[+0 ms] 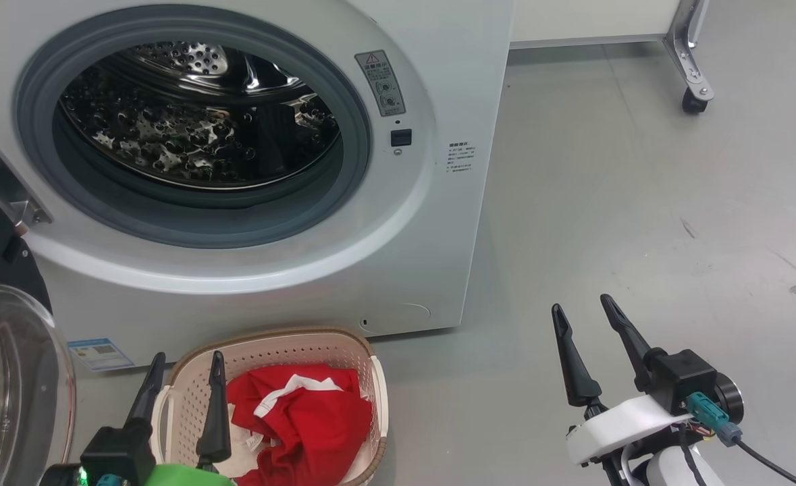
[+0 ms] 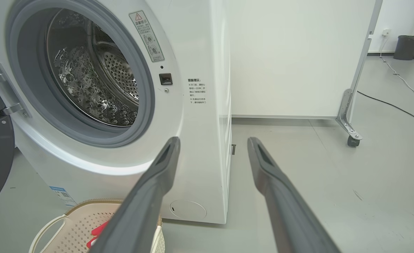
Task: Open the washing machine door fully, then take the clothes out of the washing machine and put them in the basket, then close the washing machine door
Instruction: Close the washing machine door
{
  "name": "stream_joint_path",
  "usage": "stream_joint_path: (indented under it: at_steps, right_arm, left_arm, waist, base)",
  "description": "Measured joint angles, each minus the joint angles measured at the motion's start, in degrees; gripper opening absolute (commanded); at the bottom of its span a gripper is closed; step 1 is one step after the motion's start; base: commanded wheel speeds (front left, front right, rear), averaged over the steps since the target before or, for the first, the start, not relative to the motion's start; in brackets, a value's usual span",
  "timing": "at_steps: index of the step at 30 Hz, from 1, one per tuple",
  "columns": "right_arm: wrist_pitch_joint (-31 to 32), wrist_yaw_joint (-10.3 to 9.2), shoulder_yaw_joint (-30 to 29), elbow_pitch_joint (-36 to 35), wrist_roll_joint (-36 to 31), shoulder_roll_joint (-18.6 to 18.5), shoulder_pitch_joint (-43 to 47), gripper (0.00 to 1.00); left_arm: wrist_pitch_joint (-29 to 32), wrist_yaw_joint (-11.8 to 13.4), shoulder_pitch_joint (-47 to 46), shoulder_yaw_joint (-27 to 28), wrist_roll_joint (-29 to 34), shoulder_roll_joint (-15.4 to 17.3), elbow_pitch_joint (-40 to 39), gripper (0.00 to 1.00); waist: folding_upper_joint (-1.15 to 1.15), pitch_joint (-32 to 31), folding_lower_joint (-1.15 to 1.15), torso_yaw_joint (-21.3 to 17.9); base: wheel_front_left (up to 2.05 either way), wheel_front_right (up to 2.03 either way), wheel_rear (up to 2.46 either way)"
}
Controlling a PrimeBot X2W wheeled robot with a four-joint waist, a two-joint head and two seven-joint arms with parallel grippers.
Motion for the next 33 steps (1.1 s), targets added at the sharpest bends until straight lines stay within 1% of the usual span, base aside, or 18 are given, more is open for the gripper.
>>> stream_joint_path:
  at_steps: [14,21,33]
  right_arm:
    - [0.0,0.00,0.1,0.0,0.0,0.0,0.0,1.00]
    - [0.0,-0.02,0.1,0.0,0.0,0.0,0.0,1.00]
    - [0.0,-0.07,0.2,0.0,0.0,0.0,0.2,1.00]
  left_arm:
    - [1.2,0.4,1.0,-0.3,0.1,0.0,-2.4,1.00]
    - [1.7,0.8,1.4,-0.4,0.5,0.1,-3.5,1.00]
    - [2.2,0.8,1.9,-1.3,0.5,0.1,-5.1,1.00]
  waist:
    - [0.00,-0.5,0.00,-0.3]
    - [0.00,-0.5,0.00,-0.4]
    - [0.00,-0.6,0.00,-0.4]
  base:
    - [-0.55,0.55,0.00]
    - [-0.96,0.96,0.00]
    - [-1.02,1.02,0.00]
